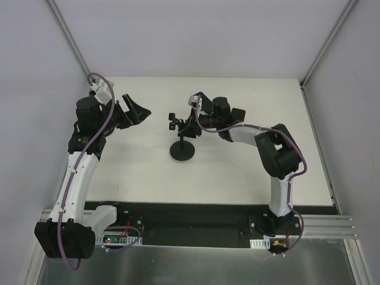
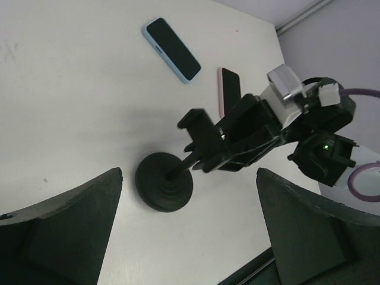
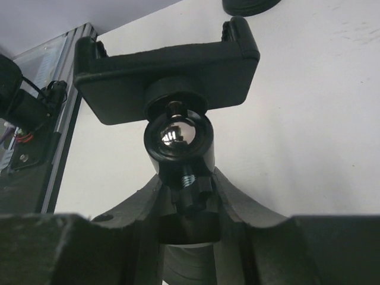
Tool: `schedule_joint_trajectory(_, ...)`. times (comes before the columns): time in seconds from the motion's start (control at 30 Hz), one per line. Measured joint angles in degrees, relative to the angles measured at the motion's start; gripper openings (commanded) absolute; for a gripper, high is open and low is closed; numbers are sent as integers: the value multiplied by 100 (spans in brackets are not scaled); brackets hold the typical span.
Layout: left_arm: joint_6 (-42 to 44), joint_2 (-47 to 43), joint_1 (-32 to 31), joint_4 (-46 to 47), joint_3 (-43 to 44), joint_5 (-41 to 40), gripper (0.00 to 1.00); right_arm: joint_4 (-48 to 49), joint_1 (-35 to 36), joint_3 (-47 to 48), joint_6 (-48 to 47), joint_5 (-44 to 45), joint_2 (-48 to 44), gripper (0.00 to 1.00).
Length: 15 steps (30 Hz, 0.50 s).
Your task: Place the phone on the phone stand
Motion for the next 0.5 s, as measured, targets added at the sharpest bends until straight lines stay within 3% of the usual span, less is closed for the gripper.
schedule_joint_trajectory(0.13, 26, 522, -260, 142, 448, 282, 93, -588, 127, 170, -533, -131, -24, 22)
schedule_joint_trajectory(0.17, 35, 656, -345, 157, 525, 341, 92, -767, 160, 208, -702, -125, -50, 32)
schedule_joint_trajectory(0.3, 15, 1335, -544, 184, 754, 737, 88, -1757, 321, 282, -1438, 190, -275, 52)
schedule_joint_trajectory(0.5, 4, 1650, -560, -387, 1178, 750, 88, -2398, 584, -205, -1624, 1078, -802, 86)
